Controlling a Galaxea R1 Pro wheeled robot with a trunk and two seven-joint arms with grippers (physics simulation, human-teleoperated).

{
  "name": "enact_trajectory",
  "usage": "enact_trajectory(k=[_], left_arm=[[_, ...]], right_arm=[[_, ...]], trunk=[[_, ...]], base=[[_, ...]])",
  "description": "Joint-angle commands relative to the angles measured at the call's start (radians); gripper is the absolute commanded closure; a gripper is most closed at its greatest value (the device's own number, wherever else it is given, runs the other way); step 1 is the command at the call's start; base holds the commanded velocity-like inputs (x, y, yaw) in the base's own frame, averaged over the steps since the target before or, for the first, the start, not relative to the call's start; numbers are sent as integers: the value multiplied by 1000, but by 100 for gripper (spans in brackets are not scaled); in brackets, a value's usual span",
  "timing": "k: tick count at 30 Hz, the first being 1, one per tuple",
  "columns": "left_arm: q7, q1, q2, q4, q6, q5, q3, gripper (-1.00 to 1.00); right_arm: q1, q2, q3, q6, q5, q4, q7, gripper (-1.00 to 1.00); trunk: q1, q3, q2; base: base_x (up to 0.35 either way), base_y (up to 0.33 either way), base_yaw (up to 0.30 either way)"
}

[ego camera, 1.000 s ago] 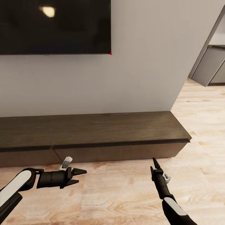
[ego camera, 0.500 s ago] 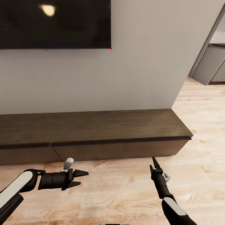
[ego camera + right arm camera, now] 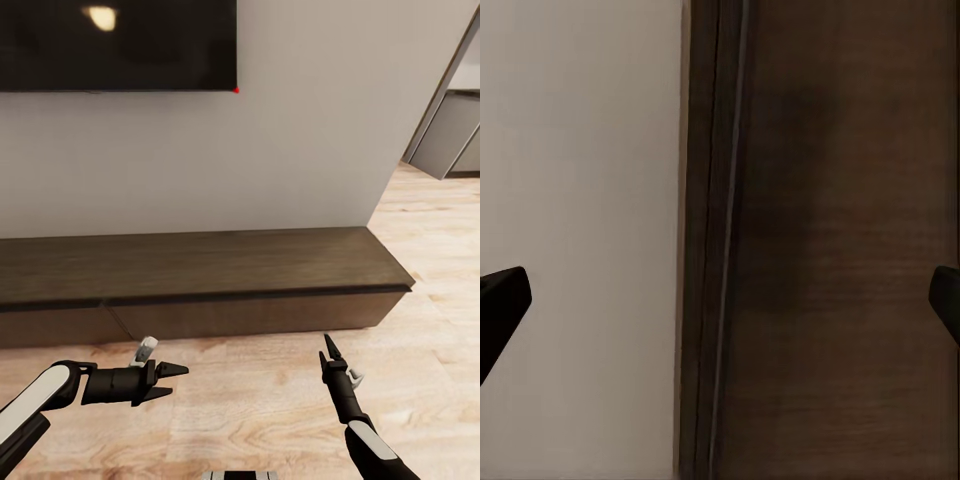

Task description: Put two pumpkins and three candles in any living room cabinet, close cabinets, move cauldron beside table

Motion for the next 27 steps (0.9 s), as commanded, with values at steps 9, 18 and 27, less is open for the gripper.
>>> enact_trajectory(k=[9,18,27], left_arm=[[10,0,1,-1,0,11,-1,-100],[10,-1,1,-1,0,11,-1,-100],[10,-1,1,1,0,11,-5,-100]], right_arm=[[-1,-1,8,-6,-9,0,3,-100],[-1,-1,8,-6,-9,0,3,-100],[-1,-1,8,-6,-9,0,3,-100]], trunk=[[8,-7,-15],[8,-7,-15],[8,-7,-15]], base=[[0,0,0],[107,0,0],[173,0,0]])
